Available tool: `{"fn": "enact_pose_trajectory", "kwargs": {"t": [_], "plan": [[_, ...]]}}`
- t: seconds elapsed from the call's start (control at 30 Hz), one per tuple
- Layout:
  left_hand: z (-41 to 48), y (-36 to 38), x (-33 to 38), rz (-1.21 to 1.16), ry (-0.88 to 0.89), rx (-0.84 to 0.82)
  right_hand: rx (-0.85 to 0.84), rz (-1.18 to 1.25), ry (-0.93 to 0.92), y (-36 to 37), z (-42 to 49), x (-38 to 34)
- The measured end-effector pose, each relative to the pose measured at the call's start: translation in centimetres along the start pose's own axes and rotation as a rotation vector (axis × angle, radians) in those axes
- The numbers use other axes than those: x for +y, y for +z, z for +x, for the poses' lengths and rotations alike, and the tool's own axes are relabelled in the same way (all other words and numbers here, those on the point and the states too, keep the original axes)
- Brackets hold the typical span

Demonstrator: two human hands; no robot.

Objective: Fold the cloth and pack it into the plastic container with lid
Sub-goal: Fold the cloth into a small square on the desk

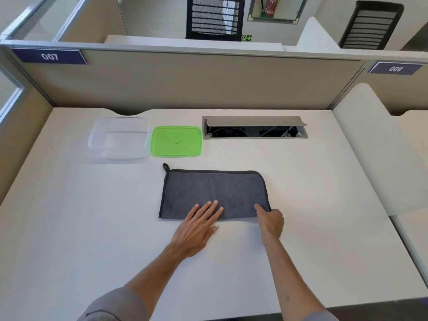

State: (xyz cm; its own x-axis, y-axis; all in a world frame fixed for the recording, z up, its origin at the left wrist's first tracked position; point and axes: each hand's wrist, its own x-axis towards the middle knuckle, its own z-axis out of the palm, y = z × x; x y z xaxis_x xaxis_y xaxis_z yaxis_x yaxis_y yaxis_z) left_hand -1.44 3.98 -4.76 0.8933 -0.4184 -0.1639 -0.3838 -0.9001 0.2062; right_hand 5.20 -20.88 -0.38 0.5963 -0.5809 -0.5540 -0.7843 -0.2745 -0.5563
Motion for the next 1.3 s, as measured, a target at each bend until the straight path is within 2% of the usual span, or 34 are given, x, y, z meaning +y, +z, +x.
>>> {"fn": "enact_pose_trajectory", "kwargs": {"t": [0.13, 0.23, 0.3, 0.33, 0.43, 0.53, 0.6, 0.63, 0.7, 0.77, 0.93, 1.13, 1.3], "plan": [[-0.4, 0.2, 0.1, 0.004, 0.043, -0.062, -0.022, 0.237, -0.106, 0.2, -2.1, -1.2], [-0.4, -1.0, -0.3, -0.105, 0.025, -0.019, 0.035, 0.186, -0.322, 1.1, -4.6, -2.9], [0.2, -2.5, -0.6, -0.337, -0.114, 0.101, 0.06, 0.128, -0.483, 2.0, -6.5, -4.1], [0.6, -3.7, -0.8, -0.496, -0.238, 0.172, 0.057, 0.098, -0.563, 2.6, -7.5, -4.6], [2.0, -7.5, -1.8, -1.135, -0.592, 0.342, 0.036, -0.014, -0.779, 5.1, -10.2, -5.2], [3.3, -10.4, -4.5, -1.542, -0.638, 0.336, -0.007, -0.149, -1.048, 8.0, -12.1, -4.9], [3.4, -11.6, -6.4, -1.655, -0.714, 0.282, -0.054, -0.236, -1.175, 9.8, -12.9, -4.4], [3.3, -11.7, -7.3, -1.622, -0.756, 0.268, -0.072, -0.294, -1.227, 10.7, -13.1, -3.9], [3.0, -11.1, -8.8, -1.398, -0.772, 0.262, -0.08, -0.444, -1.311, 12.0, -12.9, -2.5], [2.5, -10.0, -9.8, -1.257, -0.804, 0.251, -0.086, -0.576, -1.329, 12.6, -12.0, -1.0], [1.7, -8.7, -10.9, -1.279, -0.841, 0.263, -0.079, -0.839, -1.309, 12.1, -9.3, 1.8], [1.6, -7.8, -11.2, -1.176, -0.884, 0.258, -0.08, -0.849, -1.309, 12.3, -9.2, 2.4], [1.4, -7.4, -11.1, -0.954, -0.882, 0.29, -0.15, -0.86, -1.253, 12.6, -9.2, 2.6]]}}
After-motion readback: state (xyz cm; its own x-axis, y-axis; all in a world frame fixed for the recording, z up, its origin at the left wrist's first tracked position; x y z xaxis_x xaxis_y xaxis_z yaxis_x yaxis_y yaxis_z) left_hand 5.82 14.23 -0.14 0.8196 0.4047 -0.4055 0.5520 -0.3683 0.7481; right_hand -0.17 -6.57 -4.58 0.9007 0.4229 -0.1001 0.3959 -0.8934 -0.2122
